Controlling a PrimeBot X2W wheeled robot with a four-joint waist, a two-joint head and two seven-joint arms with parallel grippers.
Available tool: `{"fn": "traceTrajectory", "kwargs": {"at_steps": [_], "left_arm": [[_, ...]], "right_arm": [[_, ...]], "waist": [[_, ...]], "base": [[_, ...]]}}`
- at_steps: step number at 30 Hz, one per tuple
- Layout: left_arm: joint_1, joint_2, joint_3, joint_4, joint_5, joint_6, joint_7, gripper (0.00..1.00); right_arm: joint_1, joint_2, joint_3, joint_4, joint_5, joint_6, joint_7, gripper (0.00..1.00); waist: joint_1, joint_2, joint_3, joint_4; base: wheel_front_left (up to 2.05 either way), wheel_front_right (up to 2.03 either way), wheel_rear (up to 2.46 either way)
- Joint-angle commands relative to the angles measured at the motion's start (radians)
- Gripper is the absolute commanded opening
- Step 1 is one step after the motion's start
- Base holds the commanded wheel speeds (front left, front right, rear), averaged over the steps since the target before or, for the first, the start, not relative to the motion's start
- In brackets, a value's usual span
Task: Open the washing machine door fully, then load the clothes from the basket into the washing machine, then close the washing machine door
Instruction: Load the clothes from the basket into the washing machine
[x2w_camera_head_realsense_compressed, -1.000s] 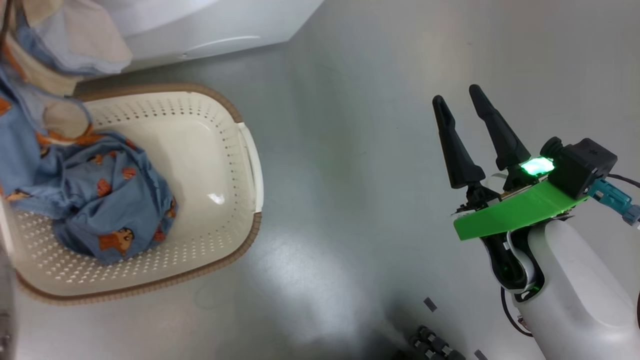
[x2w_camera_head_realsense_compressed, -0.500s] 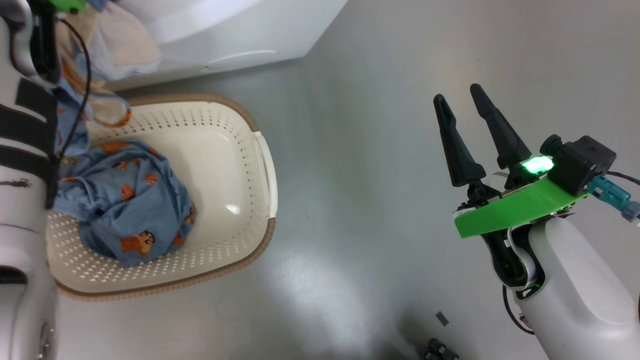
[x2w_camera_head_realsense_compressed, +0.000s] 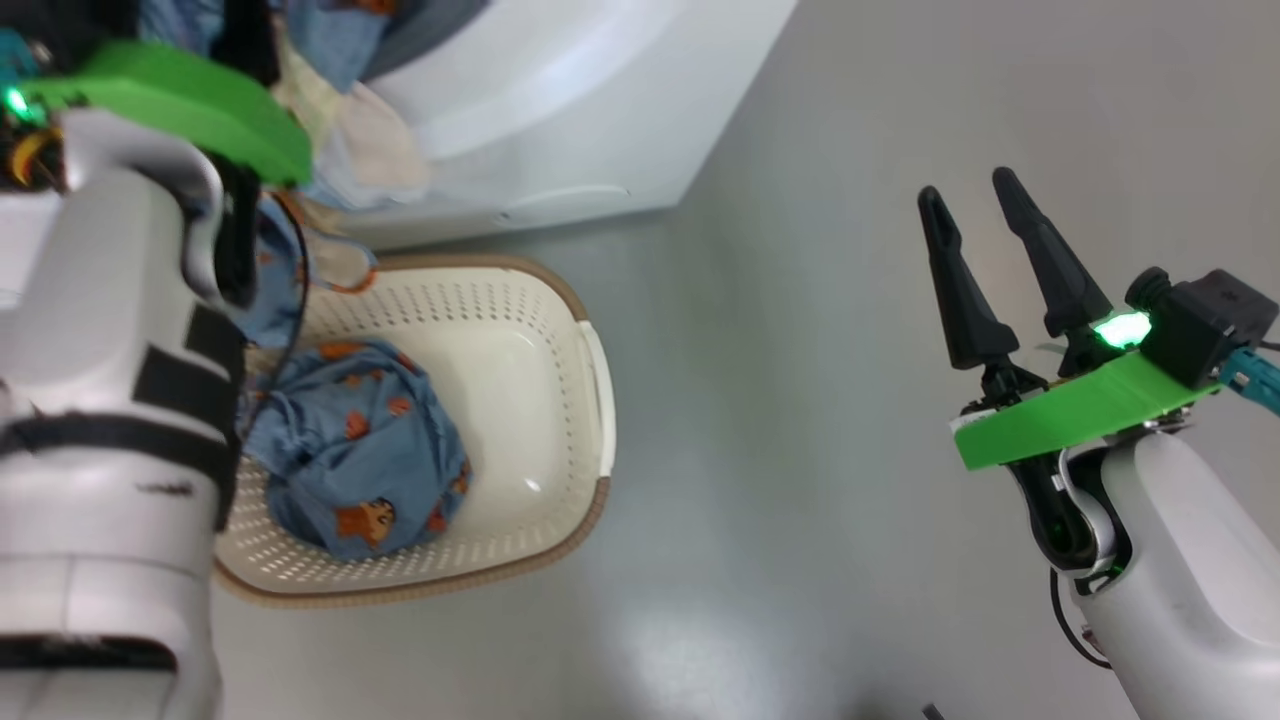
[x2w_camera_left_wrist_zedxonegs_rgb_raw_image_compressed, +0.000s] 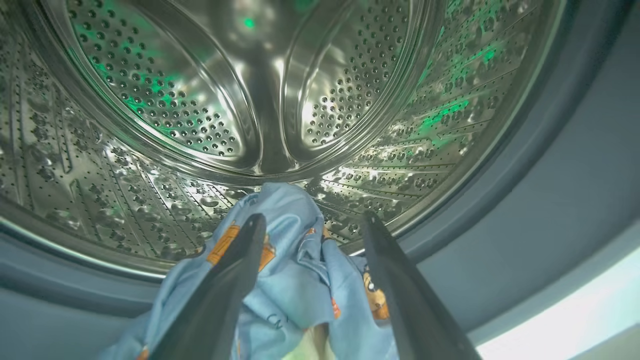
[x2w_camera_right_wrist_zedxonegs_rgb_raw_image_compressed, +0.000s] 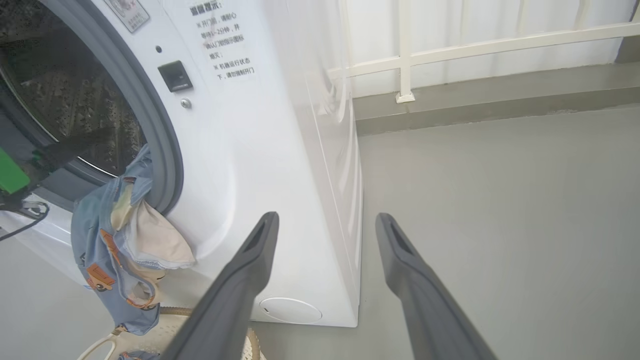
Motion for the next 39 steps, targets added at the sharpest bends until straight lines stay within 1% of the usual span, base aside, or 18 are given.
{"fn": "traceTrajectory", "kwargs": {"at_steps": [1,8,9,18,30,39], "left_arm": [[0.058,0.025,0.028,-0.061,0.01,-0.006,-0.006,1.0],[0.222,0.002,0.065,-0.174,0.027,-0.016,-0.006,1.0],[0.222,0.002,0.065,-0.174,0.027,-0.016,-0.006,1.0],[0.412,-0.012,0.088,-0.298,0.058,-0.026,-0.006,1.0],[0.673,-0.015,0.132,-0.457,0.056,-0.03,-0.006,1.0],[0.849,-0.02,0.177,-0.591,0.069,-0.021,-0.006,1.0]], "right_arm": [[0.048,-0.017,0.007,-0.013,0.0,0.006,-0.008,1.0],[0.082,-0.041,0.005,0.001,0.007,0.006,-0.008,1.0],[0.082,-0.041,0.005,0.001,0.007,0.006,-0.008,1.0],[0.122,-0.056,0.004,0.015,0.016,0.006,-0.008,1.0],[0.195,-0.064,0.013,0.03,0.031,0.006,-0.008,1.0],[0.247,-0.069,0.022,0.032,0.034,0.006,-0.008,1.0]], "waist": [[0.0001,0.0,-0.096,0.07],[0.0001,0.0,-0.199,0.132],[0.0001,0.0,-0.199,0.132],[0.0001,0.0,-0.304,0.188],[0.0001,0.0,-0.421,0.214],[0.0001,0.0,-0.472,0.209]], "base": [[0.0,0.0,0.0],[0.0,0.0,0.0],[0.0,0.0,0.0],[0.0,0.0,0.0],[0.0,0.0,0.0],[0.0,0.0,0.0]]}}
